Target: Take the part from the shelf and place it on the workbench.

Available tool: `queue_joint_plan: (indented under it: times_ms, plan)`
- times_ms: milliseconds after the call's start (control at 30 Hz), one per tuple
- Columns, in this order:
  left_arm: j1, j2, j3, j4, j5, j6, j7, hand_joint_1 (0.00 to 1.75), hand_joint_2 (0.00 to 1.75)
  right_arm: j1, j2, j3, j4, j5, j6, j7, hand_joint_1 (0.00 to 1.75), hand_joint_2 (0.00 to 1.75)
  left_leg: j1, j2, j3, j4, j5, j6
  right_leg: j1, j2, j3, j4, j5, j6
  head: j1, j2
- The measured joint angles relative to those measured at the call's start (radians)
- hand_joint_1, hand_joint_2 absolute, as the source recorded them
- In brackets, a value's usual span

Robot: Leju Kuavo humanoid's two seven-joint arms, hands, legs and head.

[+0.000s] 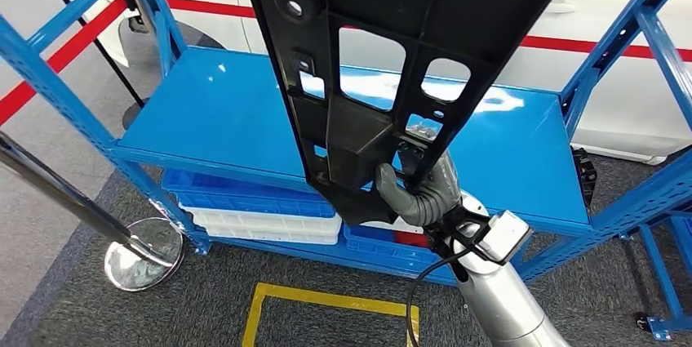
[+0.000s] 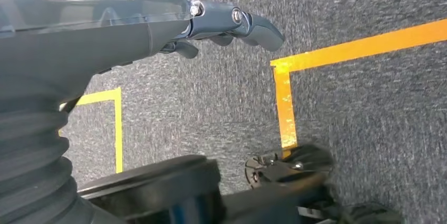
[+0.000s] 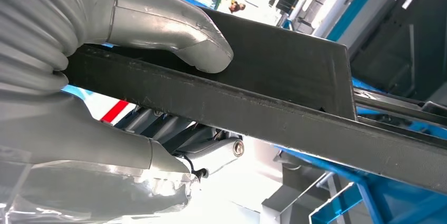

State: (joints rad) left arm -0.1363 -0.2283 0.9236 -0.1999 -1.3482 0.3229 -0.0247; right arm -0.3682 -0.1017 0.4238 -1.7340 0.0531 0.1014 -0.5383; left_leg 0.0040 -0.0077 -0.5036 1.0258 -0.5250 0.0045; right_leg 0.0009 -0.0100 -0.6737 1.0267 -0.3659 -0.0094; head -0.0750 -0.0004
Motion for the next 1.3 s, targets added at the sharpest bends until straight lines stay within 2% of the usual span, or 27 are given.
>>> queue_joint_plan:
  times_ms: [100, 133, 167, 200, 267, 300, 333, 367, 433, 500, 533, 600, 633, 667, 700, 767, 800, 833, 867, 933, 1000, 1033, 1100, 1133, 1200, 1233, 1300]
  plan:
    - [0.002, 0.0, 0.0, 0.0, 0.005, 0.0, 0.0, 0.0, 1.75, -0.003, 0.001, -0.001, 0.001, -0.001, 0.002, 0.002, 1.64, 1.75, -0.005, -0.001, -0.01, -0.013, 0.025, 0.018, -0.006, -0.001, -0.006, -0.005, 0.018, 0.019, 0.0, 0.0]
    - [0.002, 0.0, 0.0, 0.001, 0.006, 0.001, 0.0, 0.0, 1.75, -0.005, 0.001, -0.001, 0.002, -0.002, 0.004, 0.002, 1.64, 1.75, -0.005, -0.002, -0.018, -0.017, 0.039, 0.025, -0.008, 0.001, -0.012, 0.002, 0.005, 0.025, 0.0, 0.0]
    - [0.002, 0.0, 0.0, 0.001, 0.007, 0.001, 0.0, 0.0, 1.75, -0.007, 0.001, -0.002, 0.004, -0.002, 0.007, 0.003, 1.64, 1.75, -0.003, -0.002, -0.028, -0.021, 0.053, 0.03, -0.009, 0.002, -0.023, 0.024, -0.025, 0.029, 0.0, 0.0]
    - [0.0, -0.001, 0.0, 0.001, 0.007, 0.001, 0.0, 0.0, 1.75, -0.009, 0.001, -0.003, 0.006, -0.003, 0.01, 0.004, 1.64, 1.75, -0.002, -0.003, -0.042, -0.023, 0.068, 0.034, -0.011, 0.004, -0.039, 0.069, -0.075, 0.033, 0.0, 0.0]
    - [0.0, -0.001, 0.0, 0.001, 0.008, 0.001, 0.0, 0.0, 1.75, -0.011, 0.001, -0.005, 0.011, -0.002, 0.014, 0.007, 1.64, 1.75, -0.002, -0.009, -0.075, -0.022, 0.092, 0.037, -0.013, 0.005, -0.068, 0.201, -0.174, 0.039, 0.0, 0.0]
    - [0.001, -0.001, 0.0, 0.001, 0.008, 0.001, 0.0, 0.0, 1.75, -0.011, 0.001, -0.005, 0.014, -0.002, 0.014, 0.009, 1.64, 1.75, -0.002, -0.013, -0.091, -0.021, 0.104, 0.036, -0.014, 0.005, -0.073, 0.258, -0.196, 0.042, 0.0, 0.0]
    - [0.001, -0.001, 0.0, 0.001, 0.008, 0.001, 0.0, 0.0, 1.75, -0.011, 0.001, -0.006, 0.017, -0.002, 0.014, 0.01, 1.64, 1.75, -0.002, -0.019, -0.107, -0.02, 0.115, 0.035, -0.015, 0.005, -0.063, 0.283, -0.193, 0.043, 0.0, 0.0]
    - [0.002, -0.001, 0.0, 0.001, 0.008, 0.001, 0.0, 0.0, 1.75, -0.012, 0.001, -0.006, 0.019, -0.002, 0.014, 0.012, 1.64, 1.75, -0.001, -0.026, -0.123, -0.018, 0.127, 0.032, -0.015, 0.007, -0.035, 0.272, -0.173, 0.043, 0.0, 0.0]
    - [0.001, -0.002, 0.0, 0.001, 0.008, 0.001, 0.0, 0.0, 1.75, -0.015, 0.001, -0.006, 0.022, 0.0, 0.014, 0.013, 1.64, 1.75, 0.001, -0.043, -0.151, -0.013, 0.147, 0.023, -0.018, 0.036, 0.067, 0.155, -0.141, 0.039, 0.0, 0.0]
    - [-0.001, -0.002, 0.0, 0.001, 0.008, 0.002, 0.0, 0.0, 1.75, -0.018, 0.001, -0.008, 0.023, 0.006, 0.014, 0.015, 1.64, 1.75, 0.001, -0.062, -0.167, -0.011, 0.167, 0.013, -0.019, 0.081, 0.158, 0.025, -0.151, 0.029, 0.0, 0.0]
    - [-0.002, -0.002, 0.0, 0.001, 0.008, 0.003, -0.001, 0.0, 1.75, -0.019, 0.001, -0.009, 0.024, 0.009, 0.014, 0.016, 1.64, 1.75, 0.001, -0.072, -0.171, -0.012, 0.177, 0.006, -0.017, 0.094, 0.178, -0.008, -0.161, 0.024, 0.0, 0.0]
    - [-0.001, -0.002, 0.0, 0.001, 0.008, 0.005, -0.003, 0.0, 1.75, -0.021, 0.002, -0.01, 0.028, 0.014, 0.016, 0.019, 1.64, 1.75, 0.004, -0.093, -0.176, -0.021, 0.199, -0.008, -0.014, 0.077, 0.176, -0.018, -0.151, 0.012, 0.0, 0.0]
    - [-0.001, -0.002, 0.001, 0.001, 0.007, 0.006, -0.005, 0.0, 1.75, -0.022, 0.004, -0.011, 0.03, 0.015, 0.016, 0.02, 1.64, 1.75, 0.005, -0.092, -0.184, -0.019, 0.197, -0.014, -0.014, 0.062, 0.171, -0.02, -0.141, 0.004, 0.0, 0.0]
    - [0.0, -0.002, 0.001, 0.001, 0.007, 0.007, -0.006, 0.0, 1.75, -0.023, 0.006, -0.011, 0.033, 0.017, 0.016, 0.02, 1.64, 1.75, 0.005, -0.08, -0.196, -0.001, 0.176, -0.017, -0.015, 0.048, 0.162, -0.024, -0.13, -0.004, 0.0, 0.0]
    - [0.0, -0.002, 0.001, 0.001, 0.007, 0.007, -0.008, 0.0, 1.75, -0.024, 0.009, -0.011, 0.035, 0.017, 0.016, 0.02, 1.64, 1.75, 0.006, -0.06, -0.212, 0.037, 0.137, -0.019, -0.016, 0.033, 0.152, -0.028, -0.119, -0.012, 0.0, 0.0]
    - [-0.003, -0.001, 0.001, 0.001, 0.006, 0.008, -0.011, 0.0, 1.75, -0.025, 0.012, -0.012, 0.039, 0.019, 0.016, 0.02, 1.64, 1.75, 0.008, -0.021, -0.249, 0.162, 0.042, -0.021, -0.011, 0.005, 0.128, -0.03, -0.101, -0.019, -0.001, 0.0]
    - [-0.004, -0.001, 0.002, 0.001, 0.005, 0.008, -0.012, 0.0, 1.75, -0.025, 0.012, -0.013, 0.041, 0.02, 0.016, 0.02, 1.64, 1.75, 0.01, -0.013, -0.261, 0.227, 0.021, -0.024, -0.009, -0.012, 0.115, -0.029, -0.092, -0.021, -0.001, 0.0]
    - [-0.005, -0.001, 0.002, 0.001, 0.005, 0.008, -0.012, 0.0, 1.75, -0.025, 0.012, -0.013, 0.042, 0.022, 0.016, 0.02, 1.64, 1.75, 0.01, -0.009, -0.264, 0.273, 0.026, -0.026, -0.007, -0.027, 0.103, -0.029, -0.083, -0.021, -0.001, 0.0]
    - [-0.004, -0.001, 0.002, 0.001, 0.004, 0.008, -0.011, 0.0, 1.75, -0.025, 0.013, -0.013, 0.044, 0.024, 0.016, 0.02, 1.64, 1.75, 0.01, -0.004, -0.252, 0.292, 0.053, -0.027, -0.005, -0.043, 0.089, -0.028, -0.073, -0.02, -0.001, 0.0]
    - [-0.003, -0.001, 0.002, 0.001, 0.004, 0.007, -0.009, 0.0, 1.75, -0.025, 0.015, -0.013, 0.046, 0.027, 0.016, 0.02, 1.64, 1.75, 0.009, 0.018, -0.178, 0.228, 0.1, -0.023, -0.002, -0.067, 0.067, -0.026, -0.057, -0.016, -0.001, 0.0]
    - [-0.004, -0.001, 0.002, 0.001, 0.001, 0.006, -0.008, 0.0, 1.75, -0.025, 0.016, -0.014, 0.046, 0.031, 0.016, 0.021, 1.64, 1.75, 0.001, 0.058, -0.061, 0.075, 0.07, -0.013, 0.003, -0.088, 0.056, -0.021, -0.047, -0.007, -0.001, 0.0]
    - [-0.005, -0.001, 0.002, 0.001, -0.001, 0.006, -0.008, 0.0, 1.75, -0.025, 0.017, -0.015, 0.046, 0.033, 0.015, 0.022, 1.64, 1.75, -0.003, 0.071, -0.022, 0.016, 0.046, -0.007, 0.004, -0.099, 0.055, -0.019, -0.043, -0.002, -0.001, 0.0]
    - [-0.003, -0.002, 0.001, 0.001, -0.003, 0.006, -0.007, 0.0, 1.75, -0.026, 0.021, -0.016, 0.046, 0.035, 0.015, 0.024, 1.64, 1.75, -0.008, 0.062, 0.0, -0.034, 0.029, 0.008, 0.003, -0.12, 0.053, -0.016, -0.036, 0.01, -0.001, 0.0]
    - [0.0, -0.002, 0.002, 0.001, -0.003, 0.006, -0.006, 0.0, 1.75, -0.026, 0.023, -0.016, 0.046, 0.036, 0.015, 0.027, 1.64, 1.75, -0.007, 0.053, -0.004, -0.036, 0.035, 0.015, -0.001, -0.112, 0.05, -0.012, -0.039, 0.016, 0.0, 0.0]
    - [0.003, -0.002, 0.002, 0.001, -0.003, 0.008, -0.004, 0.0, 1.75, -0.026, 0.025, -0.016, 0.045, 0.037, 0.016, 0.03, 1.64, 1.75, -0.004, 0.036, -0.011, -0.041, 0.05, 0.03, -0.008, -0.06, 0.024, 0.048, -0.085, 0.026, 0.0, 0.0]
    - [0.002, -0.002, 0.002, 0.001, -0.003, 0.008, -0.003, 0.0, 1.75, -0.025, 0.025, -0.017, 0.046, 0.038, 0.016, 0.032, 1.64, 1.75, -0.005, 0.027, -0.017, -0.04, 0.056, 0.035, -0.011, -0.028, -0.001, 0.109, -0.122, 0.03, 0.0, 0.0]
    - [0.001, -0.004, 0.002, 0.001, -0.003, 0.009, -0.003, 0.0, 1.75, -0.021, 0.025, -0.019, 0.047, 0.039, 0.016, 0.033, 1.64, 1.75, -0.006, 0.004, -0.03, -0.038, 0.066, 0.039, -0.013, 0.001, -0.056, 0.241, -0.183, 0.034, -0.001, 0.0]
